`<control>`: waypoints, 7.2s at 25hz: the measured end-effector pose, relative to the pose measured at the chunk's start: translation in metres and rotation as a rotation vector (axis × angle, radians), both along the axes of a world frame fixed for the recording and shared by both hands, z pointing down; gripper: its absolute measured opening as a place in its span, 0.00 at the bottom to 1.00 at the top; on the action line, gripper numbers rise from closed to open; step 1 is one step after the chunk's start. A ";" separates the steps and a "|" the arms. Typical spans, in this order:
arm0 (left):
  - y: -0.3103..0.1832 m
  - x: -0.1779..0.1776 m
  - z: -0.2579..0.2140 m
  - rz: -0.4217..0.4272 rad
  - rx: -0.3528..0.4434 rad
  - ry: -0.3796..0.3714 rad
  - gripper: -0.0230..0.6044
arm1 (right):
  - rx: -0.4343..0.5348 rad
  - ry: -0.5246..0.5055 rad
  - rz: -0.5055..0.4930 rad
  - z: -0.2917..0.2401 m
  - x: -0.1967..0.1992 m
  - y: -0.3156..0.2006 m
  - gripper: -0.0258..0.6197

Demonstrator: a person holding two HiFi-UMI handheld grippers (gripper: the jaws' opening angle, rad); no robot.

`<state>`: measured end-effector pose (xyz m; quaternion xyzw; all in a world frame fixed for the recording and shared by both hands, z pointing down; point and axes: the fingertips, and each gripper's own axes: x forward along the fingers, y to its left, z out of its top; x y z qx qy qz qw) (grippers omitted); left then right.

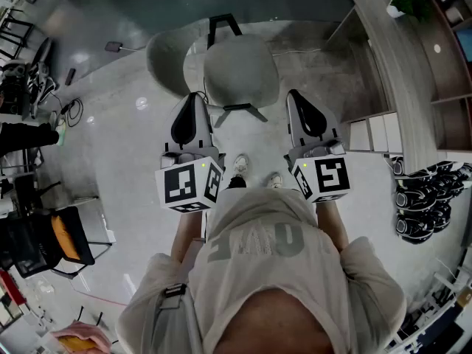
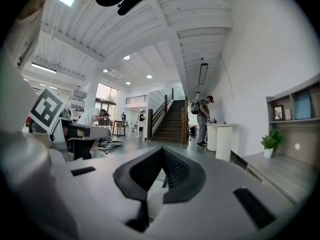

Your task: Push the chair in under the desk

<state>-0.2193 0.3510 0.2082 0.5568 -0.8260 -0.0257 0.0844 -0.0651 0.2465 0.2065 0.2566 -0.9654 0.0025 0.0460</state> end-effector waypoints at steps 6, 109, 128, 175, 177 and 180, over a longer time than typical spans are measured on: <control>0.008 -0.018 -0.003 -0.016 0.009 -0.020 0.06 | 0.011 0.000 0.034 0.000 0.000 -0.006 0.07; -0.100 -0.354 0.340 -0.053 -0.578 0.555 0.41 | -0.374 0.505 -0.513 0.361 -0.428 0.095 0.37; -0.161 -0.325 0.328 -0.104 -0.653 0.504 0.19 | -0.347 0.418 -0.457 0.345 -0.396 0.035 0.29; -0.288 -0.193 0.296 -0.047 -0.674 0.472 0.20 | -0.347 0.222 -0.277 0.312 -0.267 -0.089 0.23; -0.286 -0.179 0.299 -0.059 -0.650 0.486 0.20 | -0.351 0.218 -0.302 0.313 -0.249 -0.088 0.23; -0.276 -0.154 0.296 -0.091 -0.675 0.499 0.20 | -0.352 0.235 -0.335 0.319 -0.220 -0.081 0.23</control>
